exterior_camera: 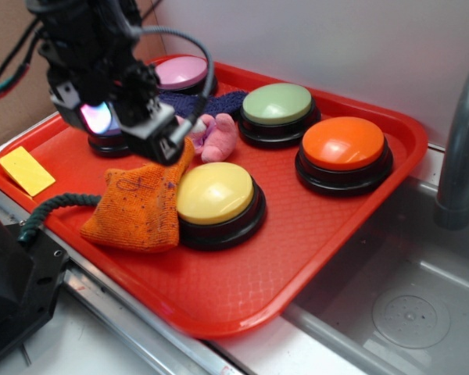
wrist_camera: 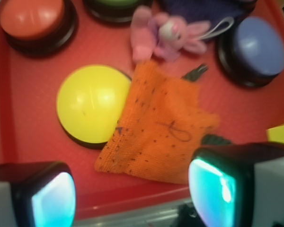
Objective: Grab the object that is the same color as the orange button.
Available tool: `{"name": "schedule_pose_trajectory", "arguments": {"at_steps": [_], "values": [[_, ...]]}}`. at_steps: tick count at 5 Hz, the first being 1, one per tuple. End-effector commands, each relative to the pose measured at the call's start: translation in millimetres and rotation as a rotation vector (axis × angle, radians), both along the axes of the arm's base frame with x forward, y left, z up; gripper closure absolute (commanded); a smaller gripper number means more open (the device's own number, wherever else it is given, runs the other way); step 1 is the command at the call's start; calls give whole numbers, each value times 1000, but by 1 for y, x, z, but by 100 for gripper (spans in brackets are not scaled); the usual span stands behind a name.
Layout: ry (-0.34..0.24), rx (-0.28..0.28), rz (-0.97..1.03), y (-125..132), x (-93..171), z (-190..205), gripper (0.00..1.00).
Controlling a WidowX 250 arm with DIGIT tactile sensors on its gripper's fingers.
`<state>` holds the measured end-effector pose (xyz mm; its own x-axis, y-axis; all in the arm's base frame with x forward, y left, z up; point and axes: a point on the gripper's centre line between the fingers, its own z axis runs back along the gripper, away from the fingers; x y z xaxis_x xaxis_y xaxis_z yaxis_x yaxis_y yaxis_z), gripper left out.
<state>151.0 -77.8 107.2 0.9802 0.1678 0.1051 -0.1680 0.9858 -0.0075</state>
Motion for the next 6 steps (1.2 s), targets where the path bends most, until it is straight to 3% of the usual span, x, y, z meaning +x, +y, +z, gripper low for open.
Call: {"name": "schedule_pose_trajectory", "arguments": {"at_steps": [1, 2, 4, 5, 6], "values": [[21, 16, -25, -26, 4, -36, 0], [81, 59, -12, -25, 7, -59, 0], [122, 117, 55, -14, 3, -65, 0], [132, 141, 81, -10, 3, -63, 26], [146, 151, 93, -10, 3, -66, 89]]}}
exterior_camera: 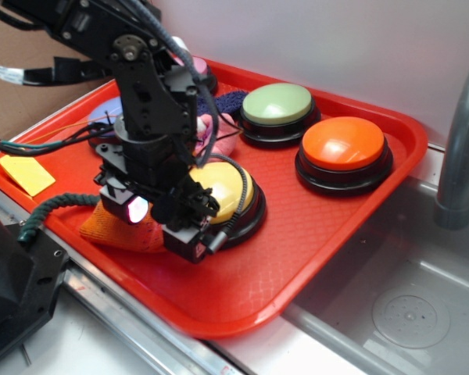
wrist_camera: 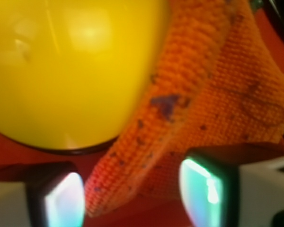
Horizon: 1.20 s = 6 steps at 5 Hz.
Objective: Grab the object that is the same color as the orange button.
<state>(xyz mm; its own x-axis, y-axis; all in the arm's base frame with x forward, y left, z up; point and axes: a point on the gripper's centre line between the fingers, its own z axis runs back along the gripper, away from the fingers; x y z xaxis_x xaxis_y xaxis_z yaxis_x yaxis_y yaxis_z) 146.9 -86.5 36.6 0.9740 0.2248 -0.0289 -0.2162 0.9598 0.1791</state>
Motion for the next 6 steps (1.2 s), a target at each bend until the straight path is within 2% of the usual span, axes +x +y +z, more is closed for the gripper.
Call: {"name": "schedule_pose_trajectory", "arguments": {"at_steps": [1, 2, 3, 4, 5, 6], "values": [[-26, 8, 24, 0, 7, 6, 97], [-33, 25, 32, 1, 5, 8, 100], [-66, -163, -25, -1, 10, 23, 100], [-73, -254, -87, -8, 19, 52, 100], [-87, -342, -191, -13, 22, 93, 100], [-168, -338, -249, -21, 22, 131, 100]]}}
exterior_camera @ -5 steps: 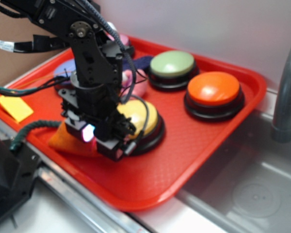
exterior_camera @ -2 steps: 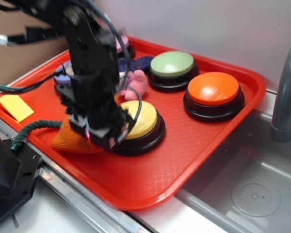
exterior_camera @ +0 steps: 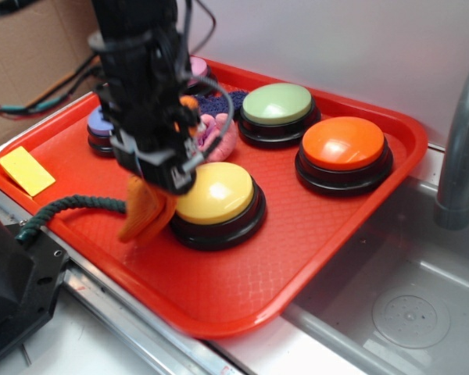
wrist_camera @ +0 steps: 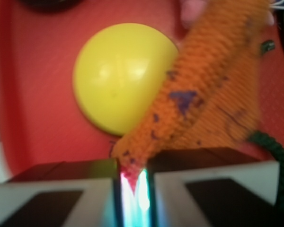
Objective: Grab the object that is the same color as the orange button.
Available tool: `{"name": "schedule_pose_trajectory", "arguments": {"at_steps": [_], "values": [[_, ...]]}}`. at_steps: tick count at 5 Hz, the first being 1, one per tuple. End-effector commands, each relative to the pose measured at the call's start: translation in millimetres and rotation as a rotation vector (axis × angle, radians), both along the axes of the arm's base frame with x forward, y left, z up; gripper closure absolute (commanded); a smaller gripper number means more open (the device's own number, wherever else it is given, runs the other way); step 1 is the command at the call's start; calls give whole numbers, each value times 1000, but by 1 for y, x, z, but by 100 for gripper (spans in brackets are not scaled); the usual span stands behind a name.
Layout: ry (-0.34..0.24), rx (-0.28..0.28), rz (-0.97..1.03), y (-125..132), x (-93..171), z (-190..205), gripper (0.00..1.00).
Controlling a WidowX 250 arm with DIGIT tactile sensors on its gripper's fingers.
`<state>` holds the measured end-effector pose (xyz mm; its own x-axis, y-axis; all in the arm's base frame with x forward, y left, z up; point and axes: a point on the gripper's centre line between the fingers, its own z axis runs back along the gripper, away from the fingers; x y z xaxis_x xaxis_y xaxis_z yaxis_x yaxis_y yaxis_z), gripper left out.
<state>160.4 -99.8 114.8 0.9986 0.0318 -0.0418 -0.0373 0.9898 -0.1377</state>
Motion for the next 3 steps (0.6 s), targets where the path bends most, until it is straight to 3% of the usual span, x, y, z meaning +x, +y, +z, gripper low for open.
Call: {"name": "schedule_pose_trajectory", "arguments": {"at_steps": [1, 3], "values": [[-225, -54, -84, -15, 3, 92, 100], [-296, -133, -71, -19, -10, 109, 100]]}}
